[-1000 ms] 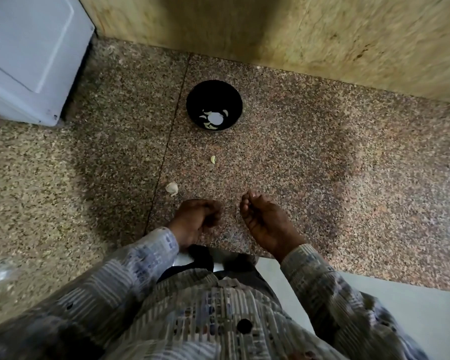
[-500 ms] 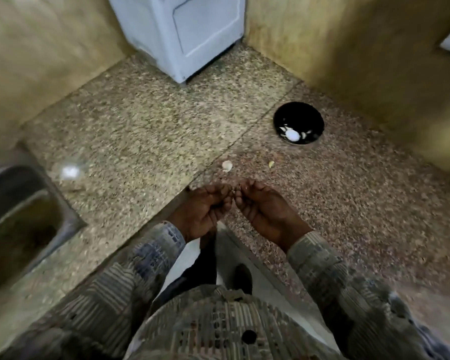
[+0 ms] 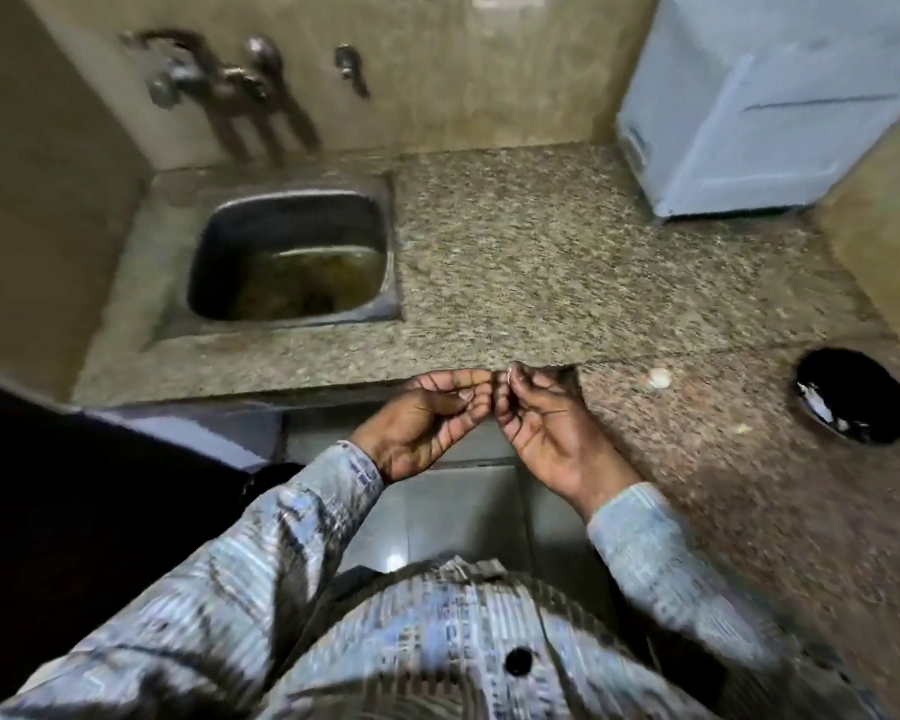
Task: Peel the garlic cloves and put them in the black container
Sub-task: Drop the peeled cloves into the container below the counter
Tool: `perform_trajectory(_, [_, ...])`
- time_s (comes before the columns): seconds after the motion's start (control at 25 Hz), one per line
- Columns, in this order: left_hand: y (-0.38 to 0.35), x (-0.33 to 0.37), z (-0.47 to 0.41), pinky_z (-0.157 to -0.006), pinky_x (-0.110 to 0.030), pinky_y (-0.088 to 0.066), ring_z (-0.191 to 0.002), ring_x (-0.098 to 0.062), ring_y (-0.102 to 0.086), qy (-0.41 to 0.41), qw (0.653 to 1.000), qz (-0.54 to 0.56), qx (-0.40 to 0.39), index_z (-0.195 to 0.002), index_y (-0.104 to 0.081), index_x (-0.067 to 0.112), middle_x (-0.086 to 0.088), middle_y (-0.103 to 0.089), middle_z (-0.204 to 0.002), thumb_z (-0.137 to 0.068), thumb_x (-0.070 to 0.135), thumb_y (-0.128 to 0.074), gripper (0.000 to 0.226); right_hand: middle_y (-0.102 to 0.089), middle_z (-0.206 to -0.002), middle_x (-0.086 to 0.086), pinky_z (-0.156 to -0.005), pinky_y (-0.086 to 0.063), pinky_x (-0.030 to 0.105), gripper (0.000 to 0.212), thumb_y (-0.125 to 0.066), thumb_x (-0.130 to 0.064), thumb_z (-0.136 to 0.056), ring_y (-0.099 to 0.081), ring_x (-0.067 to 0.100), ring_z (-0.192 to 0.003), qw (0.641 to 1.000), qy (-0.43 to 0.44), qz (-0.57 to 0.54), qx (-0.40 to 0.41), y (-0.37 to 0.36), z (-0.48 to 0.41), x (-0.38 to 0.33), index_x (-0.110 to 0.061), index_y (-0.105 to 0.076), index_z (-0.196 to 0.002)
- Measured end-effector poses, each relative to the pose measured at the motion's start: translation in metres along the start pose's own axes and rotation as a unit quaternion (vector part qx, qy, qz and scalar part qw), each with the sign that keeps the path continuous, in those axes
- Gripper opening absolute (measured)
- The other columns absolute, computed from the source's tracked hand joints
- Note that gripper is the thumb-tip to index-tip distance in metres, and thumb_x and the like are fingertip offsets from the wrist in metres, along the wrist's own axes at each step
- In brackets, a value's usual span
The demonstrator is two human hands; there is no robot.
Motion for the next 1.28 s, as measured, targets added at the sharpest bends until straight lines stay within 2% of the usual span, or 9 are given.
perform_trajectory(0.2, [0.088,0.057,0.075,-0.082,-0.023,-0.061,-0.085,-0.018,-0.077,-0.098,0.992,0.032,0.068,-0.092,-0.081,0.000,-0.016,-0.077,-0.098,-0.098,-0.019,-0.035,0.050,-0.068,-0.079,0.004,-0.067,-0.059,0.016,0.014,-0.054,0.004,-0.094,-0.068,0.007,-0.067,0.993,-0.086,0.062,-0.054,-0.085,-0.033,0.096,-0.008,-0.063,-0.092])
perform_trajectory(0.36, [0.183,0.102,0.141,-0.084,-0.024,-0.061,-0.088,-0.019,-0.076,-0.156,0.976,0.065,0.139,-0.110,-0.069,-0.006,-0.017,-0.076,-0.102,-0.098,-0.018,-0.036,0.037,-0.066,-0.085,0.006,-0.068,-0.059,0.017,0.012,-0.059,0.001,-0.087,-0.068,0.008,-0.070,0.978,-0.155,0.107,-0.087,-0.155,-0.057,0.196,-0.006,-0.063,-0.096])
perform_trajectory(0.52, [0.281,0.125,0.189,-0.080,-0.025,-0.062,-0.093,-0.021,-0.076,-0.178,0.962,0.080,0.190,-0.114,-0.068,-0.006,-0.018,-0.076,-0.104,-0.099,-0.017,-0.038,0.035,-0.066,-0.084,0.006,-0.070,-0.060,0.017,0.017,-0.050,0.004,-0.100,-0.067,0.009,-0.072,0.958,-0.216,0.163,-0.093,-0.199,-0.081,0.294,-0.005,-0.064,-0.095])
perform_trajectory(0.72, [0.403,0.111,0.209,-0.091,-0.033,-0.061,-0.098,-0.029,-0.074,-0.165,0.931,0.085,0.313,-0.117,-0.066,-0.013,-0.028,-0.072,-0.110,-0.098,-0.016,-0.041,0.032,-0.069,-0.079,0.006,-0.070,-0.060,0.021,0.020,-0.048,0.004,-0.103,-0.069,0.013,-0.071,0.890,-0.253,0.356,-0.127,-0.223,-0.120,0.391,-0.004,-0.064,-0.093])
perform_trajectory(0.84, [0.467,0.082,0.193,-0.093,-0.042,-0.061,-0.098,-0.039,-0.072,-0.136,0.909,0.092,0.384,-0.117,-0.064,-0.018,-0.034,-0.071,-0.109,-0.095,-0.019,-0.042,0.031,-0.076,-0.075,0.009,-0.066,-0.061,0.026,0.022,-0.046,0.010,-0.102,-0.074,0.020,-0.072,0.843,-0.262,0.444,-0.153,-0.202,-0.165,0.443,0.000,-0.063,-0.091])
perform_trajectory(0.96, [0.559,0.030,0.144,-0.075,-0.031,-0.063,-0.086,-0.032,-0.076,-0.097,0.880,0.114,0.451,-0.106,-0.068,-0.012,-0.029,-0.074,-0.097,-0.093,-0.021,-0.033,0.038,-0.072,-0.078,0.008,-0.072,-0.061,0.028,0.020,-0.055,0.008,-0.100,-0.068,0.024,-0.078,0.778,-0.282,0.542,-0.146,-0.134,-0.248,0.519,-0.004,-0.065,-0.088])
perform_trajectory(1.04, [0.625,-0.012,0.099,-0.075,-0.032,-0.063,-0.088,-0.035,-0.075,-0.084,0.865,0.153,0.471,-0.106,-0.068,-0.013,-0.032,-0.074,-0.099,-0.092,-0.020,-0.033,0.038,-0.067,-0.077,0.009,-0.066,-0.059,0.024,0.018,-0.057,0.006,-0.100,-0.064,0.020,-0.072,0.736,-0.288,0.596,-0.140,-0.077,-0.310,0.572,-0.005,-0.064,-0.088])
perform_trajectory(1.16, [0.718,-0.071,0.040,-0.072,-0.034,-0.064,-0.083,-0.035,-0.074,-0.068,0.844,0.197,0.493,-0.107,-0.065,-0.017,-0.030,-0.073,-0.095,-0.095,-0.017,-0.038,0.030,-0.065,-0.075,0.009,-0.063,-0.060,0.021,0.019,-0.057,0.005,-0.101,-0.066,0.013,-0.065,0.698,-0.301,0.635,-0.135,-0.006,-0.383,0.640,-0.004,-0.063,-0.086])
perform_trajectory(1.28, [0.801,-0.130,-0.017,-0.073,-0.034,-0.063,-0.094,-0.041,-0.072,-0.040,0.839,0.216,0.498,-0.105,-0.067,-0.012,-0.030,-0.073,-0.100,-0.101,-0.011,-0.041,0.026,-0.061,-0.075,0.012,-0.059,-0.059,0.020,0.025,-0.051,0.010,-0.101,-0.066,0.012,-0.060,0.660,-0.331,0.663,-0.125,0.077,-0.445,0.707,-0.002,-0.060,-0.082])
Point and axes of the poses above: each hand's wrist, its own z-axis away from the middle knuckle, its own y-axis out of the back of the hand, x = y × z, the point moved 9 cm from there along -z, towards the middle knuckle
